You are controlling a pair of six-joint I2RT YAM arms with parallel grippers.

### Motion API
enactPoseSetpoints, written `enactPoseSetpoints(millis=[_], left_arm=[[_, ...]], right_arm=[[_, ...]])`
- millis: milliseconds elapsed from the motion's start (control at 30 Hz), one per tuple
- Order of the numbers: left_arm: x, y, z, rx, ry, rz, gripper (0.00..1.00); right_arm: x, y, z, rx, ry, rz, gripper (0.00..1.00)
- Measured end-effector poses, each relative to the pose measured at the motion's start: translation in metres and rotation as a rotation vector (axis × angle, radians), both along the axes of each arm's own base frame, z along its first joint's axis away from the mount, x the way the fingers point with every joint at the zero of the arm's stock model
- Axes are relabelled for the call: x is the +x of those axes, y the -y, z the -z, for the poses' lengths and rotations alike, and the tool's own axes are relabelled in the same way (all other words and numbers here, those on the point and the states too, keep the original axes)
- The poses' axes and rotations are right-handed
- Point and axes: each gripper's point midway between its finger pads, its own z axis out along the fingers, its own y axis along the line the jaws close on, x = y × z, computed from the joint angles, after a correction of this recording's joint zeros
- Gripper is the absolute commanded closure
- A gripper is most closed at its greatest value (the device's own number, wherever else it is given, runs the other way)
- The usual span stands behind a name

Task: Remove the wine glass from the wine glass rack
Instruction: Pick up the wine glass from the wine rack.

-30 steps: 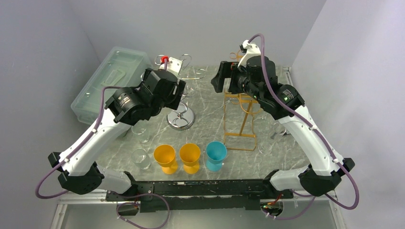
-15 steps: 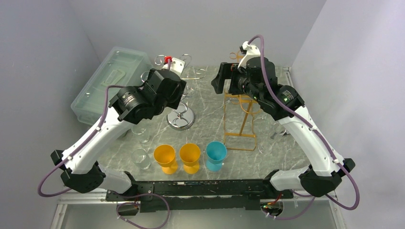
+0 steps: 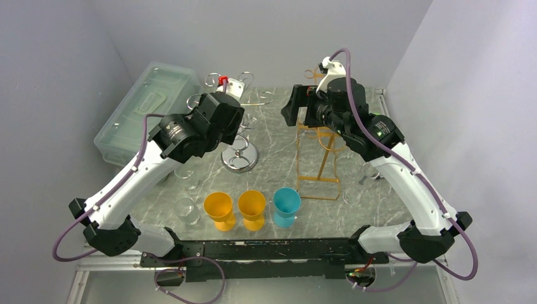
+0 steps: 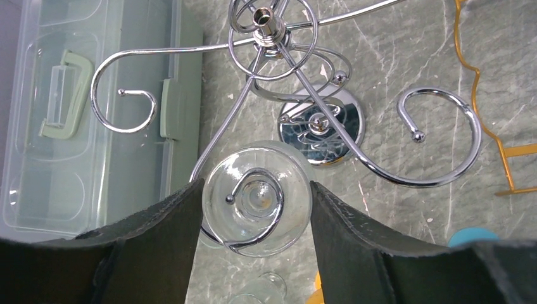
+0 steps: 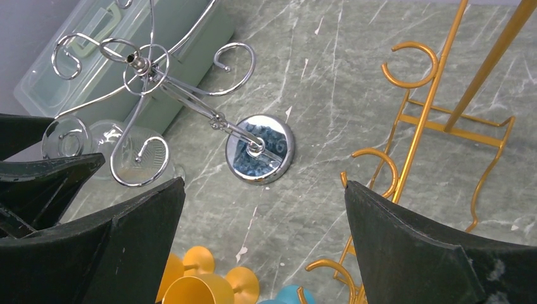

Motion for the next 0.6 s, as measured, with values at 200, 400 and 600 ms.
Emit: enactPoseSetpoints(millis=[200,400,600], left_arm=[[0.0004,0.0006,0.0006,-0.005,-0.004,0.004,0.49],[0.0006,0.0005,0.0005,-0.006,-0.004,0.003,0.58],[-0.0002,0.0012,-0.0009,-0.012,-0.005,0.009,0.63]], right_arm=[[0.0001,0.0004,0.0020,-0.001,-0.004,0.004,0.00],[0.0002,0.0005,0.0023,-0.002,-0.005,0.005,0.00],[0.0002,0.0006,0.0023,-0.001,-0.005,0.005,0.00]])
